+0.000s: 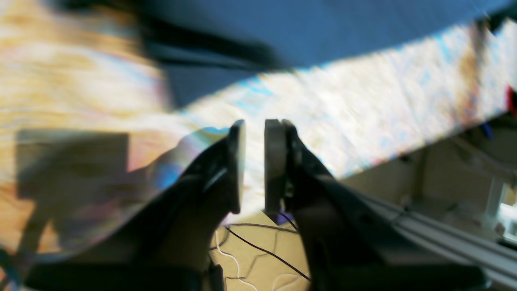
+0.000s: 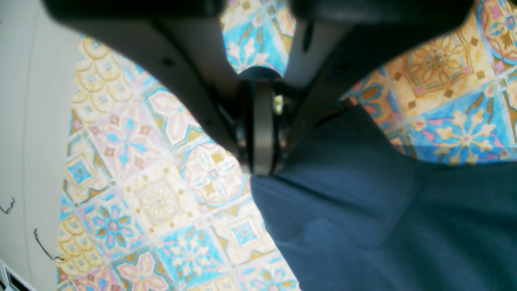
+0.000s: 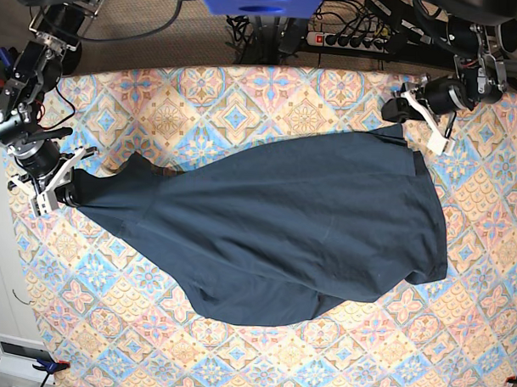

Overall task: Layout the t-shirt on the table in an organized manner, then fold the t-shirt properly
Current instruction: 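Move the left gripper with the shirt corner toward the right gripper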

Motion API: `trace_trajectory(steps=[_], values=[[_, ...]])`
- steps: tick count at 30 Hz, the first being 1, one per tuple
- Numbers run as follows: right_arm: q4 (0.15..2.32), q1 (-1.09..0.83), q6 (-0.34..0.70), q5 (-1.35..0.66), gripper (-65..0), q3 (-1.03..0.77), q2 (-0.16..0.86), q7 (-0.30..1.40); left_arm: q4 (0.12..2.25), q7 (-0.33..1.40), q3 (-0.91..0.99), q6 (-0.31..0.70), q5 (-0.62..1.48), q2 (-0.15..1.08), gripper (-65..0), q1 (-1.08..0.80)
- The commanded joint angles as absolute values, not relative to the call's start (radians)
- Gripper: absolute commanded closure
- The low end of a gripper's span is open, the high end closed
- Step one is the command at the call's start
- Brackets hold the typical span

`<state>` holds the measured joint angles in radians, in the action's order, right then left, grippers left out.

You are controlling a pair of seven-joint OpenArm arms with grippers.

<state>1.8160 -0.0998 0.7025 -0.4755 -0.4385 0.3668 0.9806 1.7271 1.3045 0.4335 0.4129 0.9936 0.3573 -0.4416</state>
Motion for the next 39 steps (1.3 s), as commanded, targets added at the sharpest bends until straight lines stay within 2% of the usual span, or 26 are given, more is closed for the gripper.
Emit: trace_trajectory(steps=[1, 7, 12, 14, 18, 22, 24, 31, 36, 39], values=[[1.827, -0.087, 0.698, -0.484, -0.4, -0.444, 0.387, 0.957, 1.744, 1.293, 0.444, 0.414, 1.0, 0.358, -9.3, -0.444], [1.827, -0.084, 0.698, -0.484, -0.4, -0.444, 0.387, 0.958, 1.744, 1.29, 0.447, 0.412, 1.004, 0.331, -9.4, -0.437], [1.827, -0.084, 0.698, -0.484, -0.4, -0.443, 0.387, 0.958, 1.742, 1.191, 0.449, 0.41, 0.998, 0.335, -10.3, -0.435], [1.825, -0.082, 0.698, -0.484, -0.4, -0.443, 0.387, 0.958, 1.742, 1.179, 0.467, 0.395, 0.998, 0.337, -13.2, -0.435], [1.825, -0.082, 0.698, -0.484, -0.4, -0.443, 0.387, 0.958, 1.736, 1.187, 0.538, 0.341, 0.995, 0.337, -24.7, -0.4], [1.825, -0.082, 0.698, -0.484, -0.4, -0.443, 0.387, 0.958, 1.699, 1.187, 0.556, 0.306, 0.974, 0.337, -29.2, -0.343], [1.825, -0.082, 0.698, -0.484, -0.4, -0.441, 0.387, 0.958, 1.653, 1.188, 0.555, 0.298, 0.934, 0.335, -29.1, -0.297], [1.825, -0.081, 0.698, -0.484, -0.4, -0.4, 0.387, 0.952, 1.609, 1.181, 0.377, 0.297, 0.785, 0.332, -29.1, -0.2], [1.825, -0.081, 0.698, -0.484, -0.4, -0.4, 0.387, 0.952, 1.601, 1.19, 0.283, 0.303, 0.773, 0.337, -28.5, -0.196], [1.825, -0.081, 0.698, -0.484, -0.4, -0.4, 0.387, 0.952, 1.621, 1.19, 0.228, 0.309, 0.774, 0.346, -20.2, -0.22]])
